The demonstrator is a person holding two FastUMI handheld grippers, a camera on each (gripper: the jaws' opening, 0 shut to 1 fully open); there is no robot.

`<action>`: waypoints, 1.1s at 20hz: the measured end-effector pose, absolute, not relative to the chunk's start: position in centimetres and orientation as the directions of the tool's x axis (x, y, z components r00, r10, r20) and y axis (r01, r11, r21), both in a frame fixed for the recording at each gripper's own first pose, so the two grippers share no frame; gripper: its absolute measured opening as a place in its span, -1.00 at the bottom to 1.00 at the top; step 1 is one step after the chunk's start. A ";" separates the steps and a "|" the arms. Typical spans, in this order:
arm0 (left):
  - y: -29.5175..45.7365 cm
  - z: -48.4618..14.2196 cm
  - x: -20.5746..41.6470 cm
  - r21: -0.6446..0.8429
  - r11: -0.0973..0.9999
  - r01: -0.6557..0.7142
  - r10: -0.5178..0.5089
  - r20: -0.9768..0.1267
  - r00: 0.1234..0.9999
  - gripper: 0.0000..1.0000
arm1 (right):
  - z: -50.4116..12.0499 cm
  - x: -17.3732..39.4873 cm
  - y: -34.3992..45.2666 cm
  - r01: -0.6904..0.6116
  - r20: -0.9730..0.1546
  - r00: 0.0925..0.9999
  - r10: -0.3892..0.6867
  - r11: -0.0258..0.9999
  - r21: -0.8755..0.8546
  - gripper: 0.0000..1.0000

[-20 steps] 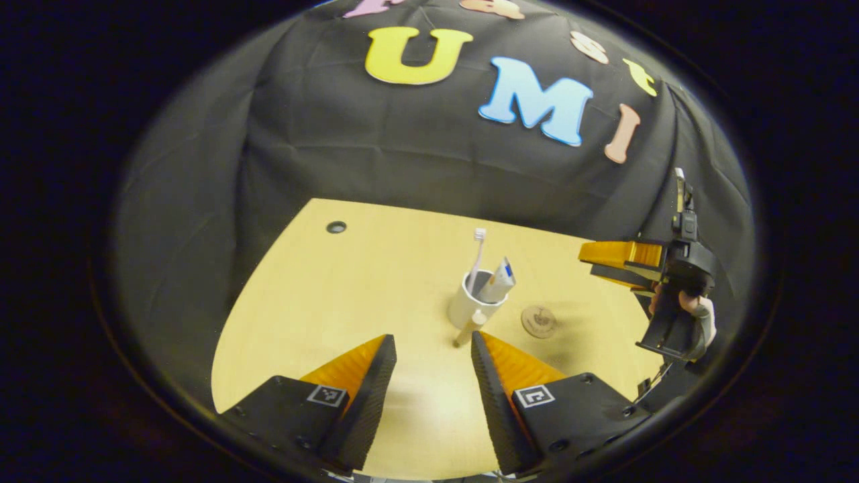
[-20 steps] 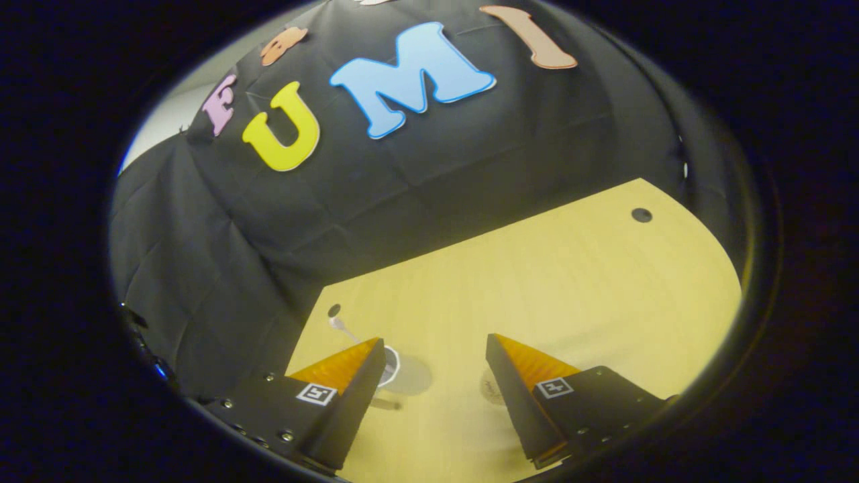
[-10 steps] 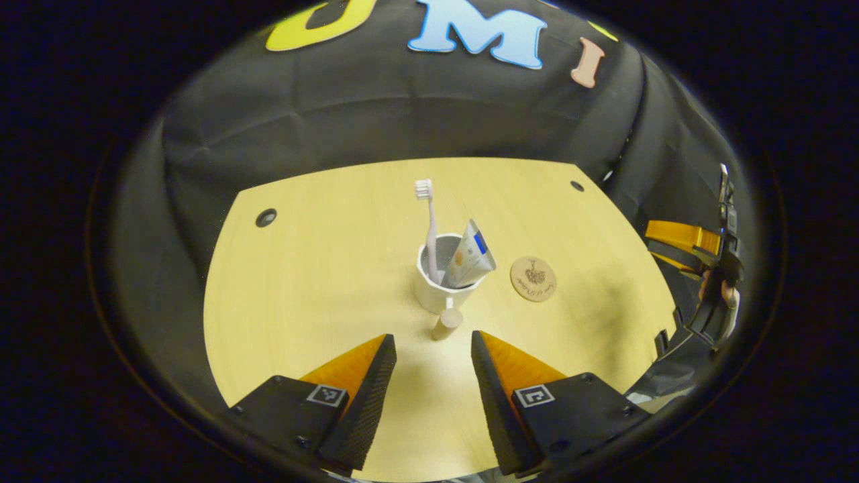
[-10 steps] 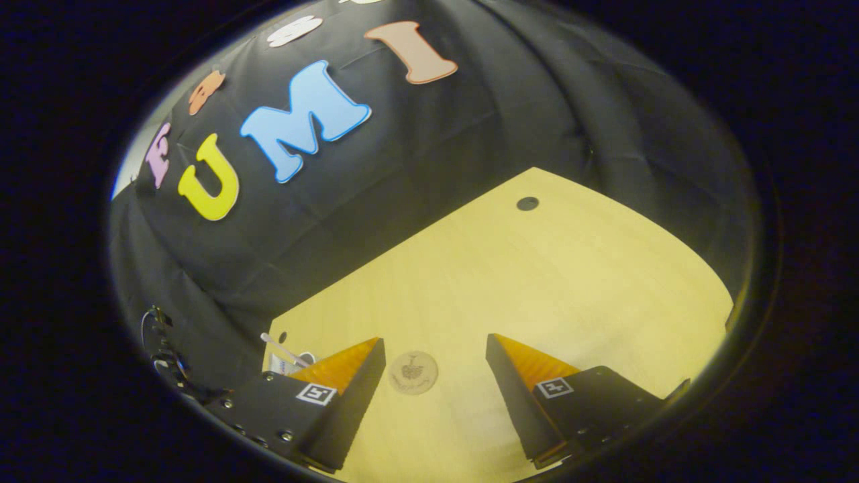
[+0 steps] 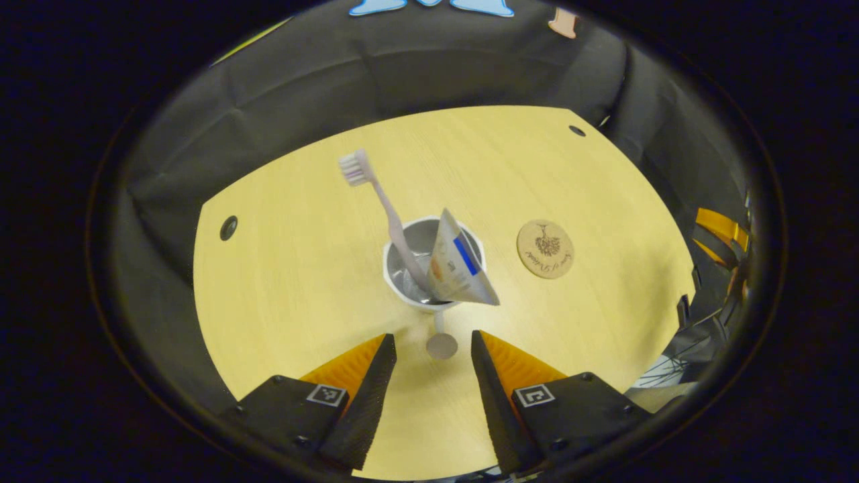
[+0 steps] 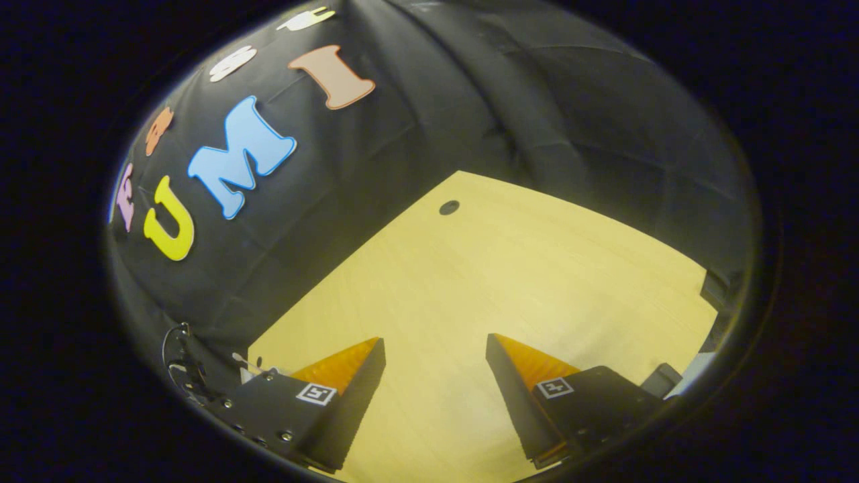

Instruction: Put the toothbrush and toothpaste on the desktop into the cup, then pick up the cup and place it on the coaster on the desktop.

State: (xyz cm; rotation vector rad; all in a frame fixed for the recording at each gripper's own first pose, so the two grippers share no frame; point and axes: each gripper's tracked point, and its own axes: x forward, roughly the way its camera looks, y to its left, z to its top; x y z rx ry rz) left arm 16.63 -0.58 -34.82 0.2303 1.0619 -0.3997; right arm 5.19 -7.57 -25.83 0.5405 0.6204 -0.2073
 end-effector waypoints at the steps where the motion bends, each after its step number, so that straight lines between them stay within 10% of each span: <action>1: -0.6 -35.2 16.9 0.007 0.902 0.432 -0.191 -0.891 0.413 0.51 | -26.1 4.7 -7.9 0.354 -0.605 0.796 -0.033 0.836 0.420 0.85; 12: -1.9 -39.1 18.7 0.065 0.902 0.426 -0.076 -0.949 0.306 0.46 | -28.0 1.5 -9.9 0.439 -0.648 0.758 -0.074 0.792 0.424 0.85; 13: -1.8 -39.3 18.9 0.067 0.909 0.412 -0.069 -0.949 0.308 -0.02 | -28.1 1.4 -9.9 0.440 -0.650 0.757 -0.074 0.792 0.423 0.85; 16: -1.7 -39.6 18.7 0.050 0.918 0.394 -0.069 -0.957 0.283 -0.40 | -28.2 1.0 -10.0 0.441 -0.656 0.751 -0.072 0.794 0.418 0.85; 22: -2.7 -39.9 18.6 0.020 0.936 0.352 -0.097 -0.945 0.312 -0.50 | -28.7 1.1 -9.9 0.443 -0.668 0.742 -0.059 0.790 0.423 0.85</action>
